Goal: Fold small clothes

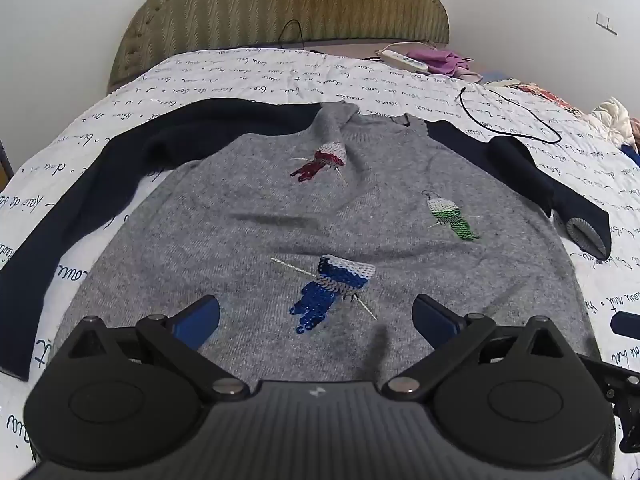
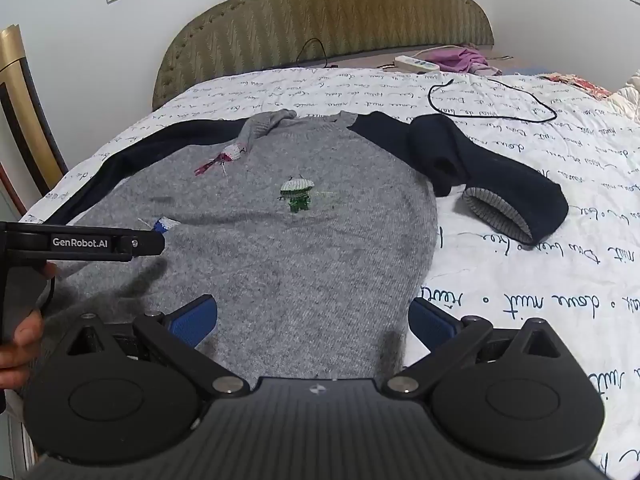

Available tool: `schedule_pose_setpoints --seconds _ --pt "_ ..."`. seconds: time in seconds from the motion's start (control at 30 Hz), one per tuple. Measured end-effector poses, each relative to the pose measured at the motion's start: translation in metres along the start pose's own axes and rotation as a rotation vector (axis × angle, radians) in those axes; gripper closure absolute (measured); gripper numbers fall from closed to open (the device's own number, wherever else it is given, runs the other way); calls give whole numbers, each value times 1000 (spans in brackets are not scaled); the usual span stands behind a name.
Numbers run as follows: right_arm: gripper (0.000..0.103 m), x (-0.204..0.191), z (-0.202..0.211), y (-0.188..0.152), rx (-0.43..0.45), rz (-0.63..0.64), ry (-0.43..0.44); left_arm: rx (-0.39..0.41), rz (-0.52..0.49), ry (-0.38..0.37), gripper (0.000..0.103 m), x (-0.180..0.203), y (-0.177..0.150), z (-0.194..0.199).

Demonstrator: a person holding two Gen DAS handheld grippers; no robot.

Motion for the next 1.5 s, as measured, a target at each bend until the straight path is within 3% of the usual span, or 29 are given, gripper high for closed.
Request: schedule_pose_setpoints --seconds 0.67,1.5 --pt "0 0 -10 -3 -41 -20 3 19 -34 -1 0 0 -2 2" --pt "0 14 -18 1 -48 -75 -38 52 -176 21 0 20 -11 11"
Point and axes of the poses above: each gripper's, at about its wrist camera, not at the fingertips, and z roughly against the way its jaws point, x to its right, y to its top, the point moved 1 cm from there along -z, roughly the way its jaws point, and after that the axes turned 2 degrees about z, right-handed, at the moved point
